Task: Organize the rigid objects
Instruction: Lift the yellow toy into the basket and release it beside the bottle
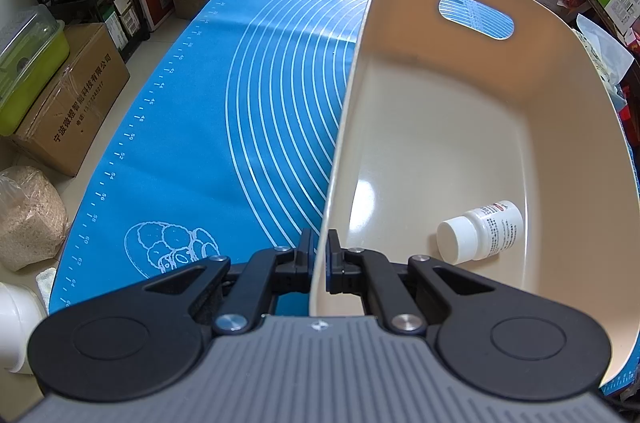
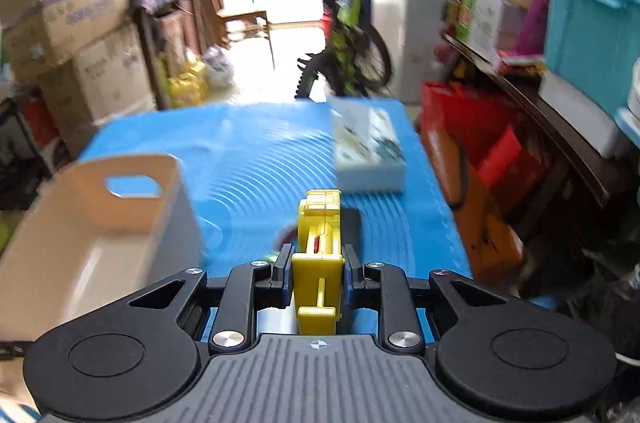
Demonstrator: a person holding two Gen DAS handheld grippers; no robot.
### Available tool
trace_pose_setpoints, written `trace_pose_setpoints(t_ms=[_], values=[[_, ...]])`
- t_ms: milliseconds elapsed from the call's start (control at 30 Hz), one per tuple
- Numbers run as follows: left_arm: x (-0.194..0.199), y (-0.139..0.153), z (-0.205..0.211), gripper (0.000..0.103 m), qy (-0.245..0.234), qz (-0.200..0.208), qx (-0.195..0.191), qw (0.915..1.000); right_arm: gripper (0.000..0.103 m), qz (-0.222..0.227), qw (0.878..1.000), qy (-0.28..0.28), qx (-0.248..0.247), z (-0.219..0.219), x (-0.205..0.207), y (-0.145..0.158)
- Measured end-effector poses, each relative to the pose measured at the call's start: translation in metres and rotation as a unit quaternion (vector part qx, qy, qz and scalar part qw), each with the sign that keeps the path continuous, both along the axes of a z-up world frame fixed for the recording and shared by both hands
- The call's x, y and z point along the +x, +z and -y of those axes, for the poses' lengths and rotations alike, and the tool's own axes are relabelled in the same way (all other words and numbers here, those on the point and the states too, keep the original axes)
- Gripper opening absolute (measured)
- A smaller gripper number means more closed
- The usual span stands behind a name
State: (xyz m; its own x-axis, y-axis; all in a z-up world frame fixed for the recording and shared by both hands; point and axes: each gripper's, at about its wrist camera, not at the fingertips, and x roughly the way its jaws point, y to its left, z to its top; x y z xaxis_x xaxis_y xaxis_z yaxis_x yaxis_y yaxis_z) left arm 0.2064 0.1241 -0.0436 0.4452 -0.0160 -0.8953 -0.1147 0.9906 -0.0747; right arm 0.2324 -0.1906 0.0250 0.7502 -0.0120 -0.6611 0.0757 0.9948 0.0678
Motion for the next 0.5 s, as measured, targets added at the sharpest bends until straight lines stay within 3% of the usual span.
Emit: trace_pose_setpoints(t_ms=[233,500], values=[[0.000,0.000,0.000,0.007,0.000,0.000,0.000,1.0000,0.032,0.027,0.996,0.077,0.022,-0.056,0.010,0.024],[0.000,0.000,0.001,0.007,-0.001,0.000,0.001,1.0000,0.032,-0.003,0.988,0.148,0.038,-0.129,0.024,0.008]])
